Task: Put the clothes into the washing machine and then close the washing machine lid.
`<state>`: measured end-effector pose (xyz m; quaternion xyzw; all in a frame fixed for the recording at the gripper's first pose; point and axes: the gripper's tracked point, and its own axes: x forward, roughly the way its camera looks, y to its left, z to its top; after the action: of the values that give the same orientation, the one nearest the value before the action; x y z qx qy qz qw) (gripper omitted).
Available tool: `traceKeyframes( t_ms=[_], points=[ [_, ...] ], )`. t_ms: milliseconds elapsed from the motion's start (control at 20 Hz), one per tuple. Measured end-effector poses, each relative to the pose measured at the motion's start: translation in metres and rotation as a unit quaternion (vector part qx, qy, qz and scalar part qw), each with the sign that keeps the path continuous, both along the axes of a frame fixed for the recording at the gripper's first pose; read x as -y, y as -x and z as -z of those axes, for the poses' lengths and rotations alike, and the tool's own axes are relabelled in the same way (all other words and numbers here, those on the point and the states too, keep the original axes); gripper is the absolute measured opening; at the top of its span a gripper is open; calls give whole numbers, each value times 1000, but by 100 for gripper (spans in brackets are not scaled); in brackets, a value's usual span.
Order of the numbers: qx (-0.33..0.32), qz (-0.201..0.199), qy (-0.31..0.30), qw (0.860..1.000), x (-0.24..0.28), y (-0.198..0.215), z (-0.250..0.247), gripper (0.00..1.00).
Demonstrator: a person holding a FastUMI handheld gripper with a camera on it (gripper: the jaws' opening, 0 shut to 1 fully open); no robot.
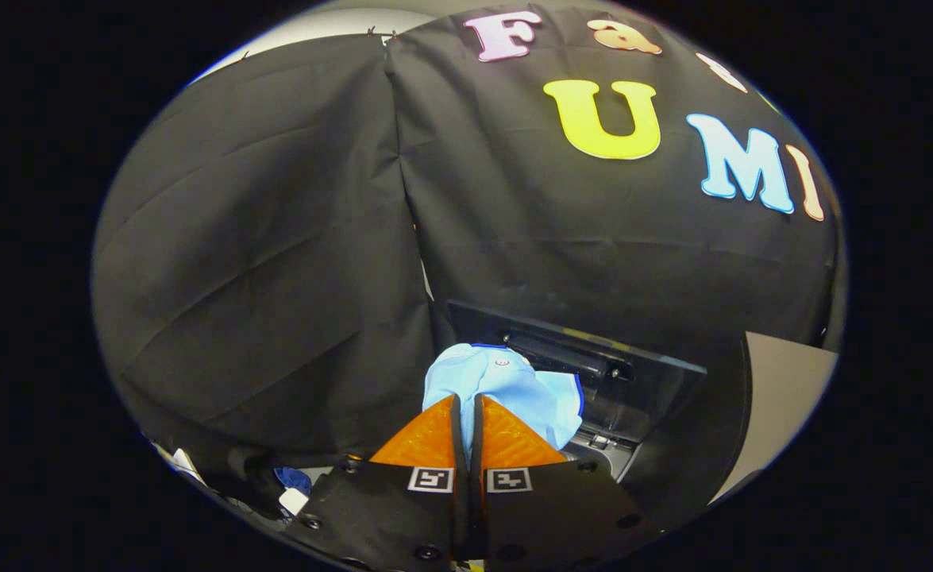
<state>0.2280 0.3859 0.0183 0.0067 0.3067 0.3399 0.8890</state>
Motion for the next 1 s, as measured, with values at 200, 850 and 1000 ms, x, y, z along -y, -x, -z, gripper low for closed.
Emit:
traceKeyframes(
  t_ms=[200,850,1000],
  points=[
    [-16,5,26,1000,-5,-7,32,2],
    [-61,69,70,993,4,-32,110,50],
    [-67,68,64,993,3,-31,107,99]
  ],
)
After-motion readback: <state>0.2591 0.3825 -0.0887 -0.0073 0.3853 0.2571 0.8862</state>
